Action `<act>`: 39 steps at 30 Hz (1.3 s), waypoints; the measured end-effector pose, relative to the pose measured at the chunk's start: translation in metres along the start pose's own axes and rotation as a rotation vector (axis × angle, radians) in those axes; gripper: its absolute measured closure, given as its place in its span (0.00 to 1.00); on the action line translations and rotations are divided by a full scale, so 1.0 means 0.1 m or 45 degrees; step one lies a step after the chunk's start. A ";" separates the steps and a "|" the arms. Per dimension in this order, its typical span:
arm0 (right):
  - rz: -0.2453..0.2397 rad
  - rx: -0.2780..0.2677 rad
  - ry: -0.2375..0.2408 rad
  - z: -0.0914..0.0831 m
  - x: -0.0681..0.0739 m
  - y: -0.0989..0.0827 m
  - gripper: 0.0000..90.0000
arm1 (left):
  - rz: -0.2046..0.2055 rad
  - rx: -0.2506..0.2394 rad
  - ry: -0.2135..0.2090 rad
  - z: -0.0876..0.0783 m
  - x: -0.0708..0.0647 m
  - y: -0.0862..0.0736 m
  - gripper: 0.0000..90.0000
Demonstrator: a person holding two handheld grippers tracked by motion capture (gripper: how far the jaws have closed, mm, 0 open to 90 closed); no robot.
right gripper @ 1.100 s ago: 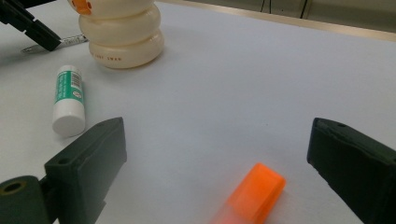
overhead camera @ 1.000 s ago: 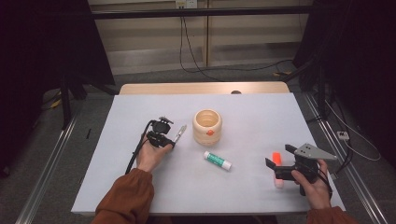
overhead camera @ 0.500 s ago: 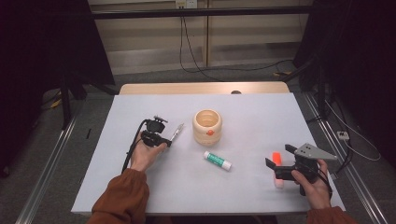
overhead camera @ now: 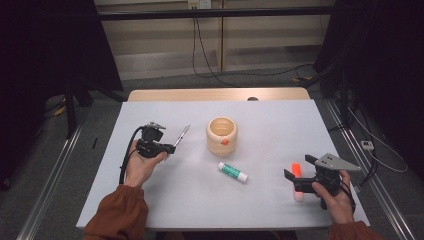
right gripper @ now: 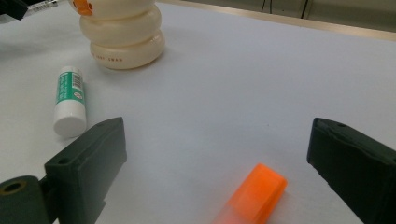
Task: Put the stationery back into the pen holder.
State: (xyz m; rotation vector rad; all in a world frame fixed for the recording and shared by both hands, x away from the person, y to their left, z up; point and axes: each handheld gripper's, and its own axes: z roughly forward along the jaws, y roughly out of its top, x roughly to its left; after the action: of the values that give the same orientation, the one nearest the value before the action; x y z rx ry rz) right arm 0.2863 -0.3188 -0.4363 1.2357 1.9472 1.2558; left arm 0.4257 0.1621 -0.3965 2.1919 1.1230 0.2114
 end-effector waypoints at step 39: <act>-0.304 -0.021 0.226 0.14 0.56 0.27 0.04 | 0.360 -0.105 -0.277 -0.68 -0.78 -0.12 0.89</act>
State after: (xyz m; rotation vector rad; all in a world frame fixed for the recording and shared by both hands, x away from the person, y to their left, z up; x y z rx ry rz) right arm 0.2829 -0.2583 -0.4154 0.8771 2.1314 1.2899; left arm 0.3412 0.1399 -0.3403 2.2313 0.6736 0.1334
